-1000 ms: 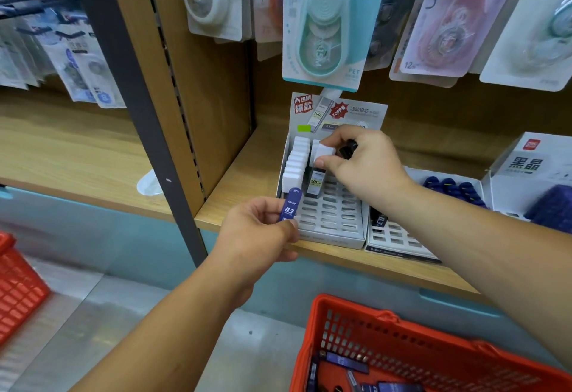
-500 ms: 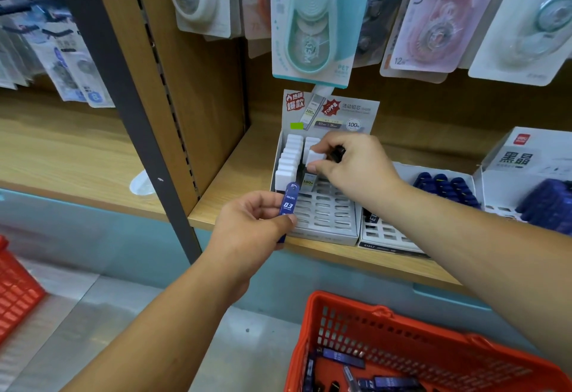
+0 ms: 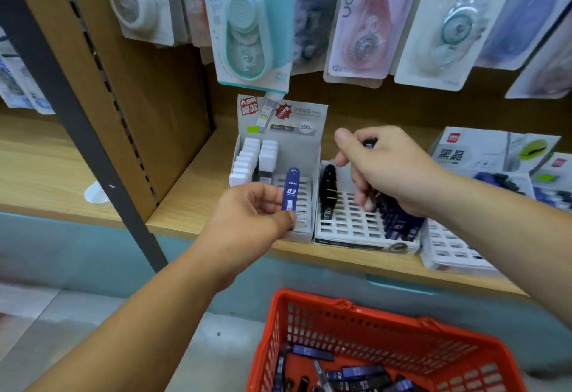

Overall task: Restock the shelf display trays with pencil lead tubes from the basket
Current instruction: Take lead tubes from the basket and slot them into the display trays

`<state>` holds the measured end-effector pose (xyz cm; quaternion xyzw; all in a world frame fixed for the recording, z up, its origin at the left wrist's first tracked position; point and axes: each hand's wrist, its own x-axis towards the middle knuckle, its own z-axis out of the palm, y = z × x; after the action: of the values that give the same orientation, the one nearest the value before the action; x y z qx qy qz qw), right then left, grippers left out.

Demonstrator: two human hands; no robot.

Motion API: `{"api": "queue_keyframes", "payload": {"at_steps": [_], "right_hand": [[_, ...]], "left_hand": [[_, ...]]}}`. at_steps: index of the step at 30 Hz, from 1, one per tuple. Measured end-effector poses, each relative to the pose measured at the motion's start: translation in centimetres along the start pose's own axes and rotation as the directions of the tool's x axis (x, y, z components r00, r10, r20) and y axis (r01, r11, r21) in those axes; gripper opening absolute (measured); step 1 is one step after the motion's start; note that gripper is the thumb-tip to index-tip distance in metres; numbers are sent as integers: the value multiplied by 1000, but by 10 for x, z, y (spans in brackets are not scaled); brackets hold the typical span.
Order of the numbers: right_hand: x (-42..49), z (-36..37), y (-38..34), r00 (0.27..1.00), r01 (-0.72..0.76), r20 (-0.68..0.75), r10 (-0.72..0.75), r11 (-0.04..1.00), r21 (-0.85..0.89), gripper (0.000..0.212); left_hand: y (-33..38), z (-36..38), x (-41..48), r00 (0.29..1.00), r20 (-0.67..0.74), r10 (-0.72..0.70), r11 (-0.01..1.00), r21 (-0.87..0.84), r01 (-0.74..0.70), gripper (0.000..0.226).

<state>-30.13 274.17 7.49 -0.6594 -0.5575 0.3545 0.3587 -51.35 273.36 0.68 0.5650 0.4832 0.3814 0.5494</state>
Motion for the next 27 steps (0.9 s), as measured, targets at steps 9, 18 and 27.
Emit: {"api": "queue_keyframes", "payload": {"at_steps": [9, 18, 27], "right_hand": [[-32, -55, 45, 954, -300, 104, 281, 903, 306, 27], [-47, -76, 72, 977, -212, 120, 178, 893, 397, 21], [-41, -91, 91, 982, -145, -63, 178, 924, 353, 12]], "left_hand": [[20, 56, 20, 963, 81, 256, 852, 453, -264, 27], [27, 107, 46, 945, -4, 328, 832, 474, -287, 26], [39, 118, 45, 960, -132, 247, 947, 242, -210, 22]]}}
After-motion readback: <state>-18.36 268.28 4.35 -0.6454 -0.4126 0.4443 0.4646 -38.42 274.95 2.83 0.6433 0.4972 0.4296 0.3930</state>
